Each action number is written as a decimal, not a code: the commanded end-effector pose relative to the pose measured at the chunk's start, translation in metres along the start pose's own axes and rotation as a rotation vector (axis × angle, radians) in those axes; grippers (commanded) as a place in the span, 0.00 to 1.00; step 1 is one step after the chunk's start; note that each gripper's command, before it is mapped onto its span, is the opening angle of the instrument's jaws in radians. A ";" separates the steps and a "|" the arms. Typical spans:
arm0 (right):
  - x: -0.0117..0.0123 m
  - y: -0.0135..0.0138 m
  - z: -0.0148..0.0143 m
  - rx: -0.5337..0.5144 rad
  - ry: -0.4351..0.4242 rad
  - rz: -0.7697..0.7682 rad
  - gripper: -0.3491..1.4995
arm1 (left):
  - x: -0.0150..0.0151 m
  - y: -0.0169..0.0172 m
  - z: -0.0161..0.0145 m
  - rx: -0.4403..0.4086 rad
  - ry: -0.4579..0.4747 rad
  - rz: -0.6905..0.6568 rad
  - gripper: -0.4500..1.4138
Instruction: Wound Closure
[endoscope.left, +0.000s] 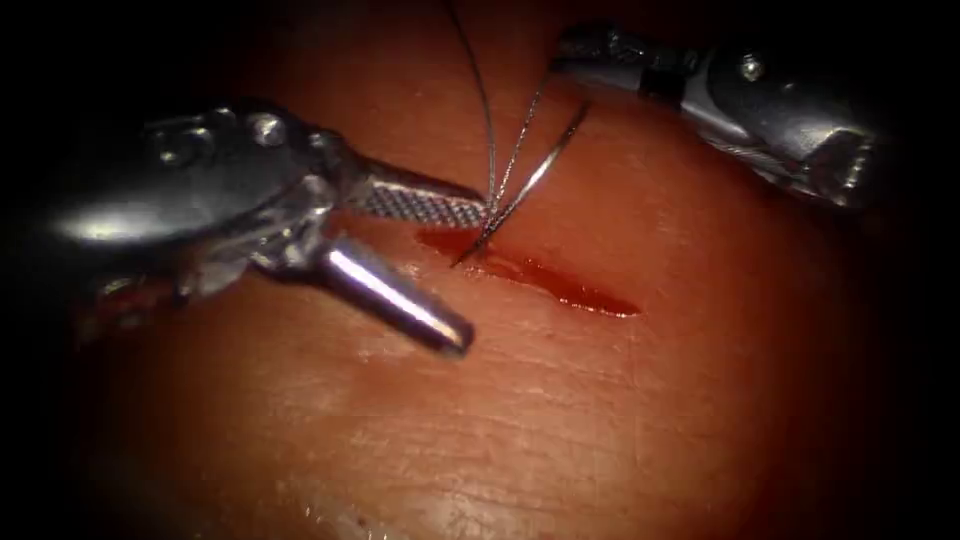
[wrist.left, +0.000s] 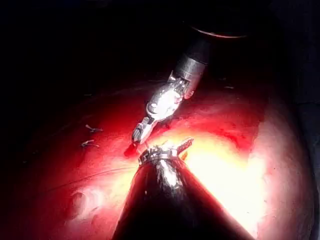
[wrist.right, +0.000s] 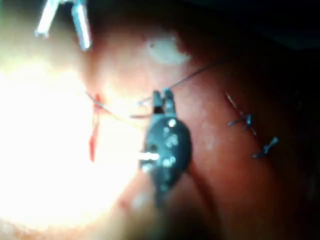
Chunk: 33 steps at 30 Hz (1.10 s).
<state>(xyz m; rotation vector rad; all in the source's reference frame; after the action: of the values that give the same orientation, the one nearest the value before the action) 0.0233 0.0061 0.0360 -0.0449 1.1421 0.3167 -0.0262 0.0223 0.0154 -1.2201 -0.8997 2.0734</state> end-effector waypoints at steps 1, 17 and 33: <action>0.0002 0.0003 0.0006 0.002 0.003 -0.013 0.00 | 0.0000 -0.0014 0.0006 0.020 -0.026 0.010 0.35; 0.0017 0.0007 -0.0010 0.009 -0.022 -0.146 0.00 | -0.0102 -0.0092 0.0062 0.019 -0.162 0.001 0.14; 0.0020 -0.0004 -0.0002 0.039 -0.077 -0.286 0.00 | -0.0091 -0.0114 0.0090 0.022 -0.164 0.010 0.18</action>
<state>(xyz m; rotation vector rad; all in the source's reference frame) 0.0232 0.0058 0.0335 -0.1560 1.0432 0.0425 -0.0284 0.0200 0.0319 -1.0552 -0.9469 2.2102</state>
